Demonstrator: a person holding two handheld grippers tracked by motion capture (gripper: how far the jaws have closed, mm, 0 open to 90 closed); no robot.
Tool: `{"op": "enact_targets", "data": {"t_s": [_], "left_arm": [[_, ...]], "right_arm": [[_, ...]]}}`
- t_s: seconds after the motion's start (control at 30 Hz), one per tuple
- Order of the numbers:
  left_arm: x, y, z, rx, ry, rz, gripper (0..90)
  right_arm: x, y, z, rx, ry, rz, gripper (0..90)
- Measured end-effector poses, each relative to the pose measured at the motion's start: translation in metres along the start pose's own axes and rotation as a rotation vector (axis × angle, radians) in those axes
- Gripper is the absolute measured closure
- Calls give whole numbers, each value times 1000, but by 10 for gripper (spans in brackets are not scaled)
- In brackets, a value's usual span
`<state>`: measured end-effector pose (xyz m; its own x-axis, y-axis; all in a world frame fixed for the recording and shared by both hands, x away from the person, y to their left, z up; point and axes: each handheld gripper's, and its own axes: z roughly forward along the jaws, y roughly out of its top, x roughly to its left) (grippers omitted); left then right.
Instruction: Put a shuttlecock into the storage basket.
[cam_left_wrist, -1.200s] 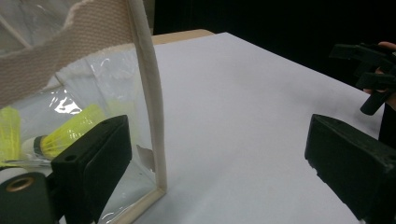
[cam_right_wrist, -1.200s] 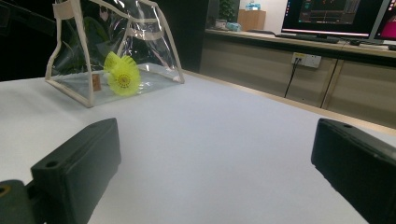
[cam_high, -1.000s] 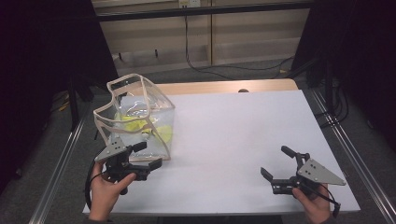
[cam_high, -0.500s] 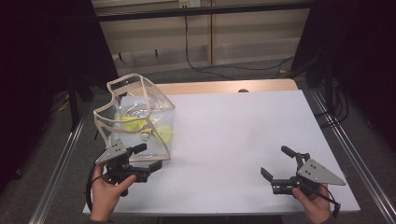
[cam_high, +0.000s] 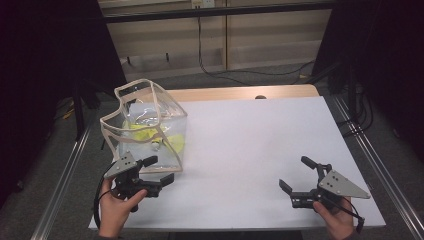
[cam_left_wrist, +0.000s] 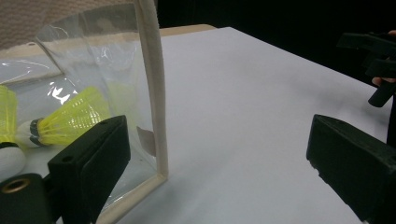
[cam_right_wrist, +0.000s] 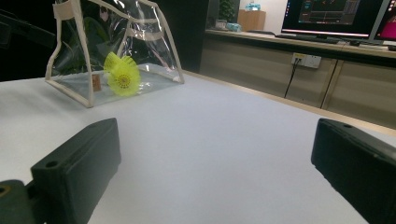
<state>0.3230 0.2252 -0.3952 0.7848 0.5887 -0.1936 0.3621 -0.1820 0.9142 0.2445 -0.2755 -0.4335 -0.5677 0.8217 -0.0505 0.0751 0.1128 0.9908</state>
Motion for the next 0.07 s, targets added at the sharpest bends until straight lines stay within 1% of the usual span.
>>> {"op": "enact_targets", "data": {"t_s": [0.03,0.07], "left_arm": [[0,0,0,-4,3,-2,62],[0,-1,0,-6,1,-1,62]], "right_arm": [[0,0,0,1,-2,-2,12],[0,-1,0,-2,-2,7,12]]}}
